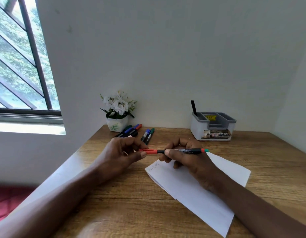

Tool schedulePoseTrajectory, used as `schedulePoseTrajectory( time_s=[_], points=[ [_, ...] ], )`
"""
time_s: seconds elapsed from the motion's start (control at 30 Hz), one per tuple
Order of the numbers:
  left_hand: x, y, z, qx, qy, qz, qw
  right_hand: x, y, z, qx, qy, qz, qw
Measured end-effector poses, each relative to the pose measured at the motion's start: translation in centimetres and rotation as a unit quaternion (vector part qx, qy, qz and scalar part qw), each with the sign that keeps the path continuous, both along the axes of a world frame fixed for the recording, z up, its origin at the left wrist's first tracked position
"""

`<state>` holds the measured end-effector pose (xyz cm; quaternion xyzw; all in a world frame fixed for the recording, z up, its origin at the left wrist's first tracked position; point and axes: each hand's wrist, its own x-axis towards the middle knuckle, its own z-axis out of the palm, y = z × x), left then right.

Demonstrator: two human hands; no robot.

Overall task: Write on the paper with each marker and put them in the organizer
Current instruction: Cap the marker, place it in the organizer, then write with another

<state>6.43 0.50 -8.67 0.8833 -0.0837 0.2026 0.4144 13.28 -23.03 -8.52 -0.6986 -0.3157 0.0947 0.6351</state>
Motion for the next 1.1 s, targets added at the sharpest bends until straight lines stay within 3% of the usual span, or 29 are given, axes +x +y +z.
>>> schedulePoseTrajectory(
  time_s=[0.23,0.8,0.93,1.1],
  points=[
    [-0.7,-0.6,0.5,-0.142,0.038,-0.095,0.985,-0.4,0.2,0.4,0.068,0.035,0.011,0.997],
    [-0.8,-1.2,-0.1,-0.260,0.049,-0.165,0.950,-2.3,1.6,0.5,0.104,-0.019,0.003,0.994],
    [-0.7,-0.5,0.2,-0.212,0.048,-0.143,0.966,-2.9,1.8,0.7,0.072,-0.065,0.010,0.995],
    [-0.5,0.3,0.6,0.054,-0.006,-0.010,0.998,-2.4,1.6,1.0,0.069,-0.129,-0.059,0.988]
  ],
)
